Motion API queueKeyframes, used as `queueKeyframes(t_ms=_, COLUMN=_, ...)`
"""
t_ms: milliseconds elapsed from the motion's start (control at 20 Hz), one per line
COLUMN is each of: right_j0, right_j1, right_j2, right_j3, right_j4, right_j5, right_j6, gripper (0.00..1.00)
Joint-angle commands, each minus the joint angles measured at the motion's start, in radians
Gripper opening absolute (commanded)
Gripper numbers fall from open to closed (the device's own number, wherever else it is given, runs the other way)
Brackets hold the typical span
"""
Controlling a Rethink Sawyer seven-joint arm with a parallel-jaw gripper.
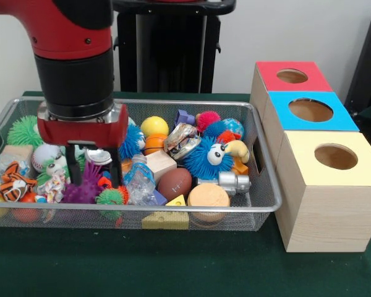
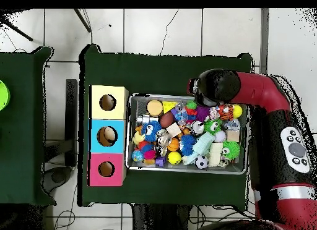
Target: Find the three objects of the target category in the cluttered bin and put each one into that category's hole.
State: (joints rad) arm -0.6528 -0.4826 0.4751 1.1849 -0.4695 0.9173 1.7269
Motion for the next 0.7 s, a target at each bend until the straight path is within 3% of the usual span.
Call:
queueKeyframes(t_ms=50, right_j0=-0.05, right_j1=-0.038, right_j2=0.025, right_j3=0.015, right_j4=0.026, right_j5=0.154, right_j6=-0.203, gripper=1.0)
queueKeyframes(t_ms=250, right_j0=-0.06, right_j1=-0.114, right_j2=0.012, right_j3=0.108, right_j4=0.045, right_j5=0.151, right_j6=-0.161, gripper=1.0)
queueKeyframes(t_ms=400, right_j0=-0.063, right_j1=-0.158, right_j2=-0.002, right_j3=0.193, right_j4=0.051, right_j5=0.092, right_j6=-0.101, gripper=1.0)
queueKeyframes(t_ms=700, right_j0=-0.058, right_j1=-0.105, right_j2=0.006, right_j3=0.198, right_j4=0.028, right_j5=-0.003, right_j6=-0.066, gripper=1.0)
